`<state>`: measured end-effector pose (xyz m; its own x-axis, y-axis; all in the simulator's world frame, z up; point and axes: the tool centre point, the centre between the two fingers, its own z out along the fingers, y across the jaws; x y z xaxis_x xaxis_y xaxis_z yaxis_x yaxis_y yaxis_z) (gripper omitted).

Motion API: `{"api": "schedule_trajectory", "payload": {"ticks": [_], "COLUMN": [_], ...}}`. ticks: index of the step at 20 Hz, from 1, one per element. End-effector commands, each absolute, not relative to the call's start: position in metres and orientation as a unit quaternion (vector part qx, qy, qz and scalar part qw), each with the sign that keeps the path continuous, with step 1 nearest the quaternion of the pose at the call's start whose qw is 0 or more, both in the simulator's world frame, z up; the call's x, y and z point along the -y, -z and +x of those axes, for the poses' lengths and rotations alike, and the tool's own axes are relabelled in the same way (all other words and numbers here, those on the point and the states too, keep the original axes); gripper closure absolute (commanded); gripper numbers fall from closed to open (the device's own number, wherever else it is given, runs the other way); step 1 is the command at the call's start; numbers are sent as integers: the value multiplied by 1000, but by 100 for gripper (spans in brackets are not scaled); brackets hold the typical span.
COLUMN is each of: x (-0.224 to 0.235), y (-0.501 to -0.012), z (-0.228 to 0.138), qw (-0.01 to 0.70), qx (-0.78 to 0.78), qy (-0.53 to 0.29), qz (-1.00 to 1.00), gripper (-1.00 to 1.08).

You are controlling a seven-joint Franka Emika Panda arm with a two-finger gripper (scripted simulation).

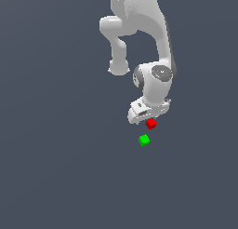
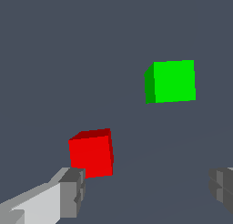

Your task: Stack the red cube on top of the green cube.

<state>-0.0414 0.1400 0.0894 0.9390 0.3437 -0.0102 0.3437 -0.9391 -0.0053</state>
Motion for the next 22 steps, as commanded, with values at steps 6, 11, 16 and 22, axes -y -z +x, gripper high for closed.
{"api": "schedule_trajectory", "payload": {"ticks": [6, 11, 16, 22], "x": [-184, -184, -184, -183], "y": [-70, -69, -68, -49], "z": [-63, -63, -63, -63], "qw": [1, 0, 0, 0], "qx": [234, 234, 233, 233], "qy": [0, 0, 0, 0], "qz": [-972, -972, -972, -973], "gripper": [-92, -92, -92, -92]}}
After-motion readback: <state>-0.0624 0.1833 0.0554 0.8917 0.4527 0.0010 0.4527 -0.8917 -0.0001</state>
